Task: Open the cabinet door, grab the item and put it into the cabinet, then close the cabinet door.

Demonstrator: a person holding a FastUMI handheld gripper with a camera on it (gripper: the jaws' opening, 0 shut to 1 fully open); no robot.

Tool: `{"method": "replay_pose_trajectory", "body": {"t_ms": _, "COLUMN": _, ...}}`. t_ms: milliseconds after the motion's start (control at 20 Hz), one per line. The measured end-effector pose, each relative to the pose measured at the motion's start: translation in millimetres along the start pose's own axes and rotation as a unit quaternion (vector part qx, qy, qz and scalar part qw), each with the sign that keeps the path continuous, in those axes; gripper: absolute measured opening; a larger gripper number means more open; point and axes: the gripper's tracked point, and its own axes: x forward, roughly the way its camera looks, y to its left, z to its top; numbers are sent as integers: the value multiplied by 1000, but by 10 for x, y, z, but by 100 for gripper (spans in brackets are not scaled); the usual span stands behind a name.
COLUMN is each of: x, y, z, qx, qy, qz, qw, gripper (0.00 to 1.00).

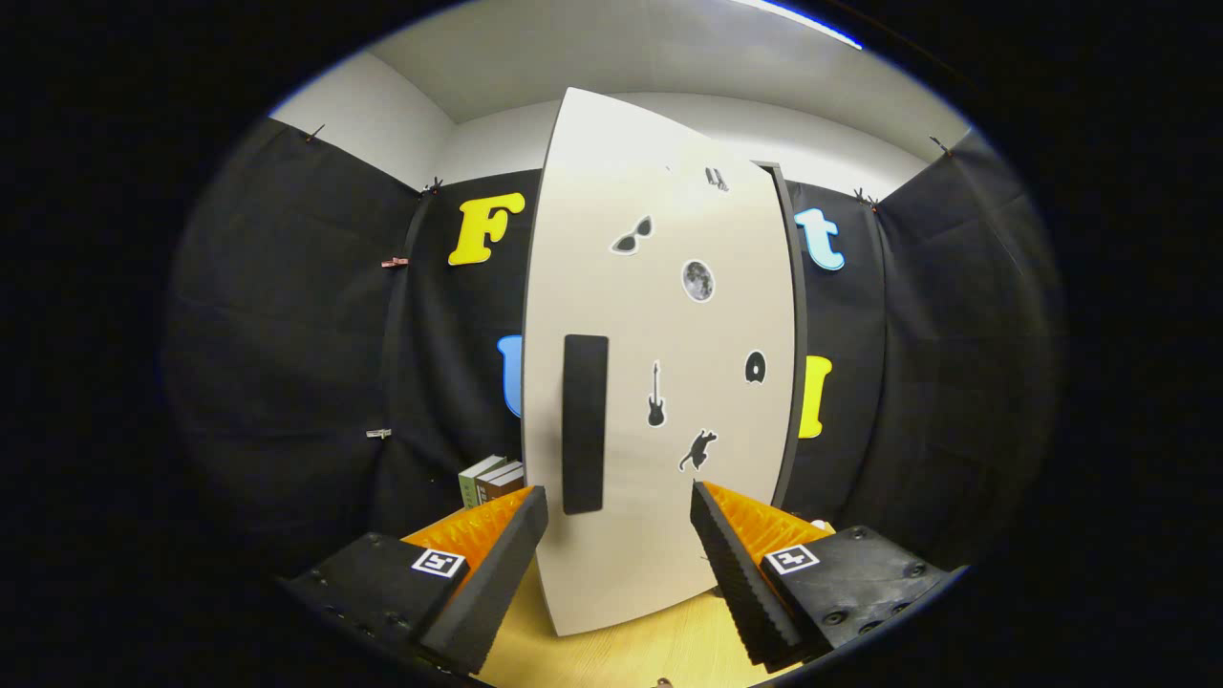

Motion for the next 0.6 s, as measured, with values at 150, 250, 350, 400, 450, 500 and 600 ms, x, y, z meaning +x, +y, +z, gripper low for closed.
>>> {"method": "replay_pose_trajectory", "body": {"t_ms": 150, "x": -51, "y": -54, "z": -13, "qx": -2, "qy": 8, "qz": -12, "qw": 1000, "gripper": 98}}
{"method": "replay_pose_trajectory", "body": {"t_ms": 250, "x": -73, "y": -77, "z": -17, "qx": -3, "qy": 11, "qz": -16, "qw": 1000, "gripper": 98}}
{"method": "replay_pose_trajectory", "body": {"t_ms": 350, "x": -73, "y": -122, "z": -11, "qx": -5, "qy": 12, "qz": -20, "qw": 1000, "gripper": 98}}
{"method": "replay_pose_trajectory", "body": {"t_ms": 400, "x": -70, "y": -137, "z": -10, "qx": -4, "qy": 11, "qz": -21, "qw": 1000, "gripper": 98}}
{"method": "replay_pose_trajectory", "body": {"t_ms": 450, "x": -67, "y": -139, "z": -14, "qx": -2, "qy": 11, "qz": -23, "qw": 1000, "gripper": 98}}
{"method": "replay_pose_trajectory", "body": {"t_ms": 500, "x": -73, "y": -153, "z": -8, "qx": 2, "qy": 9, "qz": -26, "qw": 1000, "gripper": 98}}
{"method": "replay_pose_trajectory", "body": {"t_ms": 600, "x": -59, "y": -158, "z": 6, "qx": 9, "qy": 6, "qz": -32, "qw": 999, "gripper": 98}}
